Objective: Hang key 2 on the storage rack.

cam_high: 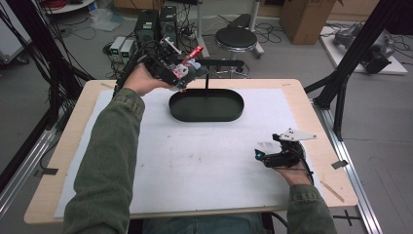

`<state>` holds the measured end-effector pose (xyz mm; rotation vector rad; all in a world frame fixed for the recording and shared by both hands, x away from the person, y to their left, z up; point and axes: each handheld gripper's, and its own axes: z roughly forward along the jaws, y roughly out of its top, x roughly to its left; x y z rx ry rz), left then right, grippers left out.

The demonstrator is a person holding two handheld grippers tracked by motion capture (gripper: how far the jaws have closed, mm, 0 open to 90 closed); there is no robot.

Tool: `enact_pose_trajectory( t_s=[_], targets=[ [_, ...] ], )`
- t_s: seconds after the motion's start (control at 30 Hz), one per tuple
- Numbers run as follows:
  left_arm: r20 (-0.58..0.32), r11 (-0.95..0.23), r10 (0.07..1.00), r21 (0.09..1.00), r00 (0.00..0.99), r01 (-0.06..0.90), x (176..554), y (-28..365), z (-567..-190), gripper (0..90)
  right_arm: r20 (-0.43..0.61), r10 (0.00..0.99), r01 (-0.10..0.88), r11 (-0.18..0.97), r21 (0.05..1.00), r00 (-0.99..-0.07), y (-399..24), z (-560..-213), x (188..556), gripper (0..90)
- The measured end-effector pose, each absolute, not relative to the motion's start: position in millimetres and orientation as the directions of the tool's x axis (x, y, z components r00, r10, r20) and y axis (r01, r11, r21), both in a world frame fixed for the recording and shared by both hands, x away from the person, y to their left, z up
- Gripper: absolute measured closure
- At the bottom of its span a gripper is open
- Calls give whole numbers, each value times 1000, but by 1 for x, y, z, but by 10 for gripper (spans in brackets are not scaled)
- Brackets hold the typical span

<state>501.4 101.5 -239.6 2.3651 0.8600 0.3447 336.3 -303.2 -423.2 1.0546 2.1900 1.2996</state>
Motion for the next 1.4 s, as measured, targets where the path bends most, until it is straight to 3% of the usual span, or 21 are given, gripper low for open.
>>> enact_pose_trajectory(
  t_s=[0.57,1.0,1.4],
  targets=[
    [68,-623,680,578,730,527,525,76,-240,483,42,765,400,288,870,-642,-308,-424,336,7],
    [81,-552,753,618,653,560,533,81,-240,483,43,759,407,300,863,-650,-305,-425,335,7],
    [72,-539,757,630,650,558,537,73,-243,478,40,756,407,306,861,-653,-305,-426,335,7]
  ],
)
